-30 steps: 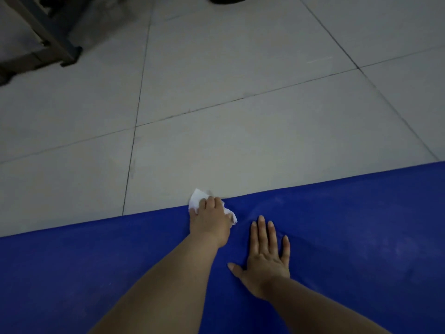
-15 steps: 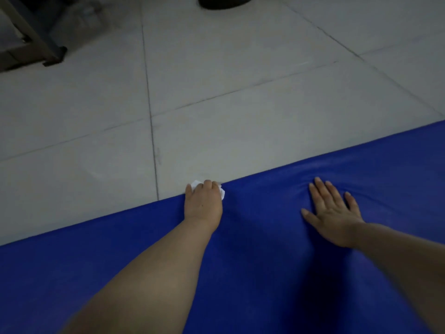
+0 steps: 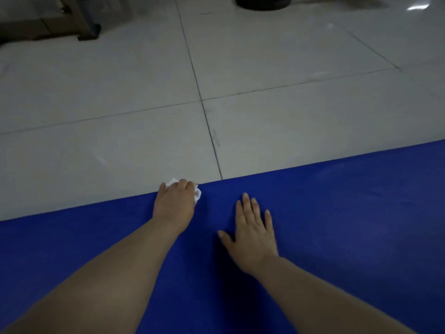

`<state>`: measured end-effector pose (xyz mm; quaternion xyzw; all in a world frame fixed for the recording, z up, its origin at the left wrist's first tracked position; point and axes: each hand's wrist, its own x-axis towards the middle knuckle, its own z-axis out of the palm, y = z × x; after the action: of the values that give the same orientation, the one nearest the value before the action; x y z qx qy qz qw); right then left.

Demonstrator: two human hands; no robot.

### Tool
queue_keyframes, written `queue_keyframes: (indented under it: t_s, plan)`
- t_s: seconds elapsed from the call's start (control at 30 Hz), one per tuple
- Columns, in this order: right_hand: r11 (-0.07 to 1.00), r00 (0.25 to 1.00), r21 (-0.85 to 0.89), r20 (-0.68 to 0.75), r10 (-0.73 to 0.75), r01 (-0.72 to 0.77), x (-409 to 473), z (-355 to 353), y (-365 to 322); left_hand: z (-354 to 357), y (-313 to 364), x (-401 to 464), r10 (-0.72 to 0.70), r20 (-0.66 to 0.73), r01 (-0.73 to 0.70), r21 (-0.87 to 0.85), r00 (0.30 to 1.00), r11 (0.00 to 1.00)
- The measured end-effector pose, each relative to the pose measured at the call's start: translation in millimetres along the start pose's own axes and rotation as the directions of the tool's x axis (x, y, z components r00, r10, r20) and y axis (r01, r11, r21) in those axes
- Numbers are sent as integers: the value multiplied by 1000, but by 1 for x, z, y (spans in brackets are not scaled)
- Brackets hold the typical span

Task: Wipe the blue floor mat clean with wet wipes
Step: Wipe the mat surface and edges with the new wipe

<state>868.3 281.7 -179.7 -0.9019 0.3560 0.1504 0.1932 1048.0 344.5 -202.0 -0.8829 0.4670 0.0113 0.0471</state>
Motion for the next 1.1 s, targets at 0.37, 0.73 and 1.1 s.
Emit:
queue_keyframes:
  t_s: [0.37, 0.73, 1.1]
  plan:
    - [996, 994, -1, 62, 87, -87, 11, 12, -14, 8, 34, 13, 41, -100, -59, -183, 994, 981]
    - [984, 981, -40, -88, 171, -175, 4, 19, -21, 24, -137, -62, -127, -80, 101, -268, 989, 958]
    - [988, 997, -134, 39, -72, 77, 17, 38, -160, 39, -143, -61, -152, -175, 71, -402, 973, 913]
